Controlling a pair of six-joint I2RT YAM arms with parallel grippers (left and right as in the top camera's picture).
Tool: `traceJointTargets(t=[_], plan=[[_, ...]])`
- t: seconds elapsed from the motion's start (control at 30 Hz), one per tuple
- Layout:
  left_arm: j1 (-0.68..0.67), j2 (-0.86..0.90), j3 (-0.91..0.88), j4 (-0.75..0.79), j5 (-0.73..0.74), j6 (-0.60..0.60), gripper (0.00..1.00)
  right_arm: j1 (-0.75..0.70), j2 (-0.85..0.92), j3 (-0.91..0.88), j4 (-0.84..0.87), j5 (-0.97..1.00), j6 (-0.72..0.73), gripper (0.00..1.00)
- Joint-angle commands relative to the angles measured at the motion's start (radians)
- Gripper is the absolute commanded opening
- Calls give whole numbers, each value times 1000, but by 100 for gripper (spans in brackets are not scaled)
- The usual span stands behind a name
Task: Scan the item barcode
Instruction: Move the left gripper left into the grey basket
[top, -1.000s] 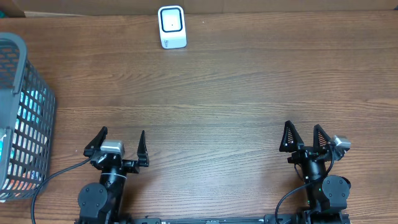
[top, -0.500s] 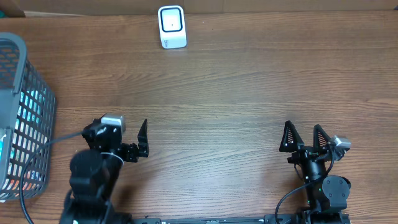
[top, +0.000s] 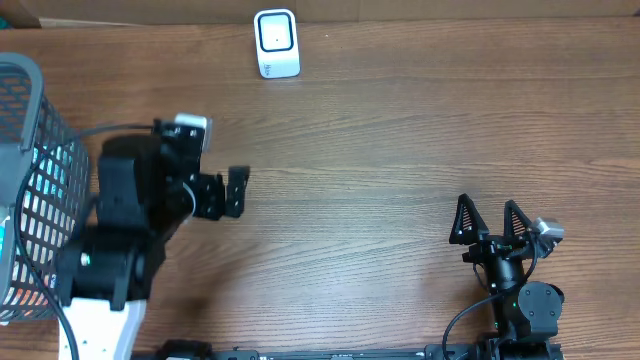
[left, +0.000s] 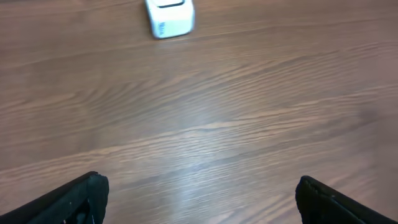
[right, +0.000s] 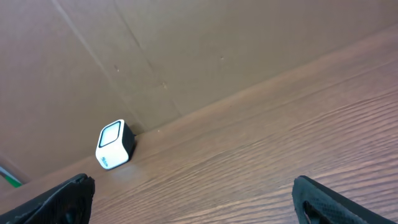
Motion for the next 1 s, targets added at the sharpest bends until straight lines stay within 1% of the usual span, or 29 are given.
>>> traceJointTargets(t=[0.0, 0.17, 0.23, 0.3, 0.4, 0.47, 0.57, 0.63, 0.7, 0.77, 0.83, 0.87, 0.9, 0.97], plan=[[6, 55, 92, -10, 181, 14, 100, -3, -9, -11, 6, 3, 0, 100], [5, 75, 91, -22, 286, 20, 99, -3, -9, -11, 6, 3, 0, 100], [5, 77, 91, -23, 273, 23, 100, -3, -9, -11, 6, 3, 0, 100], [5, 81, 92, -24, 213, 10, 100, -3, -9, -11, 6, 3, 0, 100], [6, 98, 103, -36, 100, -60, 100, -3, -9, -11, 6, 3, 0, 100], [6, 129, 147, -73, 6, -93, 100, -3, -9, -11, 6, 3, 0, 100], [6, 224, 335, -206, -148, -102, 100, -3, -9, -11, 6, 3, 0, 100], [13, 278, 462, -285, -216, -104, 100, -3, -9, -11, 6, 3, 0, 100], [36, 322, 584, -348, -267, -134, 100, -3, -9, -11, 6, 3, 0, 100], [80, 357, 701, -393, -288, -166, 100, -3, -9, -11, 6, 3, 0, 100], [182, 374, 804, -425, -288, -210, 100, -3, -9, -11, 6, 3, 0, 100], [247, 373, 828, -437, -288, -232, 100, -3, -9, -11, 6, 3, 0, 100], [279, 372, 835, -442, -288, -239, 100, -3, -9, -11, 6, 3, 0, 100], [407, 370, 838, -462, -287, -269, 100, -3, -9, -11, 6, 3, 0, 100]])
